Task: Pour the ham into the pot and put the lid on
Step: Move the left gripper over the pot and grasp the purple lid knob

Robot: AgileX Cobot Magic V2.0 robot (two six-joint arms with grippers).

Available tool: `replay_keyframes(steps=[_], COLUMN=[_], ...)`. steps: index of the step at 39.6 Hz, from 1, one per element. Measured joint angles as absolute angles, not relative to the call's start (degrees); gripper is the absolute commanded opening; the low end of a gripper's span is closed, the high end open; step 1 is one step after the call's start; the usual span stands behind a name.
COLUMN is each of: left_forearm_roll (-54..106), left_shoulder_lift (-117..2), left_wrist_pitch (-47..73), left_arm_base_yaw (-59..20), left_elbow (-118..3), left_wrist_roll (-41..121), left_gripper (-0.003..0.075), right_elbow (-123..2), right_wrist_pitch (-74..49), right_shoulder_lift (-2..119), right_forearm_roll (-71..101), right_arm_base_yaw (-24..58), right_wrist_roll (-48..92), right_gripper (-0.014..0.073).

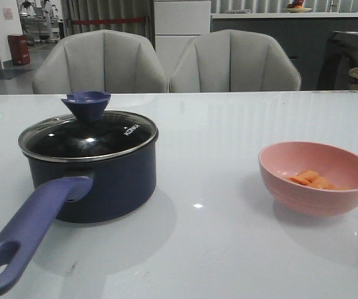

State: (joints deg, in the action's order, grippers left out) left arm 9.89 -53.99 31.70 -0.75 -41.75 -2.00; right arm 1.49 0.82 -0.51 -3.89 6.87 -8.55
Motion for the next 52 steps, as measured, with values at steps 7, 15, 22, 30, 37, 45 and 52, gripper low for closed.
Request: replay_keyframes(steps=[7, 15, 22, 30, 37, 45, 52], left_forearm_roll=[10.95, 12.26, 12.66, 12.66, 13.30, 13.11, 9.05], left_shoulder_lift=[-62.36, -67.96, -72.83, -81.05, -90.55, -98.66, -104.08], left_wrist_pitch=[36.83, 38.54, 39.83, 44.45, 55.18, 63.49, 67.88], left_arm_base_yaw=[-0.75, -2.19, -8.18, -14.08, -15.50, -17.40, -20.60], left_elbow=[-49.87, -56.24, -61.54, -70.81, -82.47, -93.28, -99.87], left_wrist_roll=[-2.00, -1.75, -0.91, -0.97, -1.87, -2.09, -4.90], left_gripper=[0.0690, 0.0690, 0.0690, 0.0694, 0.0694, 0.0693, 0.0693], right_elbow=[1.49, 1.49, 1.49, 1.49, 1.49, 1.49, 1.49], right_wrist_pitch=[0.82, 0.82, 0.82, 0.82, 0.82, 0.82, 0.82], right_shoulder_lift=[-0.51, -0.51, -0.51, -0.51, -0.51, -0.51, -0.51], right_forearm_roll=[-3.89, -3.89, -3.89, -3.89, -3.89, -3.89, -3.89], right_arm_base_yaw=[6.87, 6.87, 6.87, 6.87, 6.87, 6.87, 6.87], right_wrist_roll=[-8.55, -8.55, -8.55, -8.55, -8.55, -8.55, -8.55], right_gripper=[0.0136, 0.0136, 0.0136, 0.0136, 0.0136, 0.0136, 0.0136])
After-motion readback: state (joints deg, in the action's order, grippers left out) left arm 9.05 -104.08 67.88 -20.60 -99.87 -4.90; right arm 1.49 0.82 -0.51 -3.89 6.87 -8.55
